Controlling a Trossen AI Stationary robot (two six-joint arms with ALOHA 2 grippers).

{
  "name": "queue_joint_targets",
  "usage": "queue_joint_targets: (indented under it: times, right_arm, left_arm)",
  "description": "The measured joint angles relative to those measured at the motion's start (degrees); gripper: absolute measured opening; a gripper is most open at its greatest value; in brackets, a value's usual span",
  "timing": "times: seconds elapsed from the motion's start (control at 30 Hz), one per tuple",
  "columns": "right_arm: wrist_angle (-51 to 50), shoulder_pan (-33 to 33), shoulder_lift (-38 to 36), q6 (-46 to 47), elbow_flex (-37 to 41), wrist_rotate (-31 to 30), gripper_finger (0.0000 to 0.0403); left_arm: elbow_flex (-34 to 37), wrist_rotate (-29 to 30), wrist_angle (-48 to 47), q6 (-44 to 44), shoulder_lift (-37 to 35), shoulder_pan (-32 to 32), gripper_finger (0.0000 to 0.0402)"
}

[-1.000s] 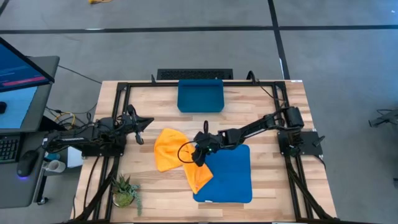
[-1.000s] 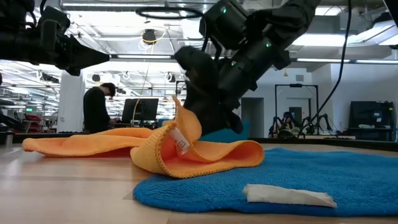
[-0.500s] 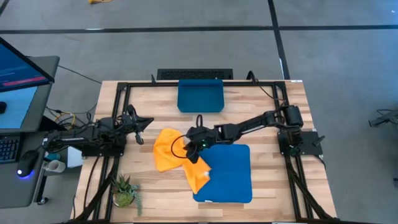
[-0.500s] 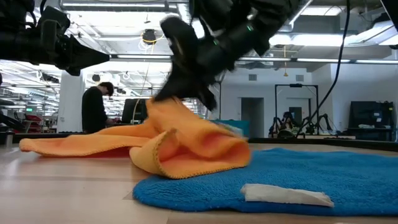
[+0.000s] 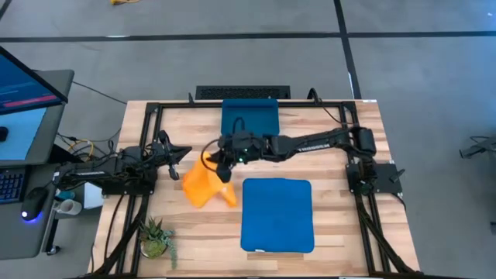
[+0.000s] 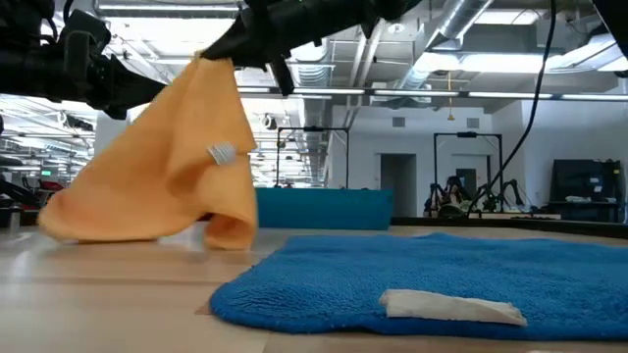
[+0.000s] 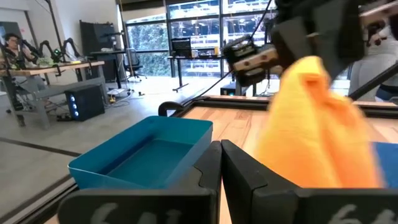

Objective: Roll microfiber towels into tight, uniform cylinder then place into a basket
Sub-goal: Prepare the table to fold the microfiber towels, then fold the blue microfiber towel

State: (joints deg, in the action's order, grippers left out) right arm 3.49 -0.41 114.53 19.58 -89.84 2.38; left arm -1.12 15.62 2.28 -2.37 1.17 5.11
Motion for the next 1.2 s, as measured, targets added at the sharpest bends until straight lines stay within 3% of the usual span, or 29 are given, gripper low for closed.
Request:
queue_joint_targets:
  times: [0.3,0.67,0.9,1.2]
  right_arm:
    - [-6.7,1.4,3.1,0.8,0.1,-0.7,0.0037]
    - [-6.6,0.9,5.6,-0.6,-0.1,-0.6,0.0152]
    - [-13.4,-1.7,0.5,0.8,-0.1,0.8,0.0196]
    - [-25.1,0.9,-8.1,-4.7,-0.1,0.5,0.0195]
  left_arm:
    - [0.0,0.0,0.1,-0.3,0.0,0.0,0.0000]
    - [0.0,0.0,0.1,0.0,0.1,0.0,0.0000]
    - [0.0,0.0,0.2,0.0,0.1,0.0,0.0000]
    - [0.0,0.0,0.1,0.0,0.1,0.0,0.0000]
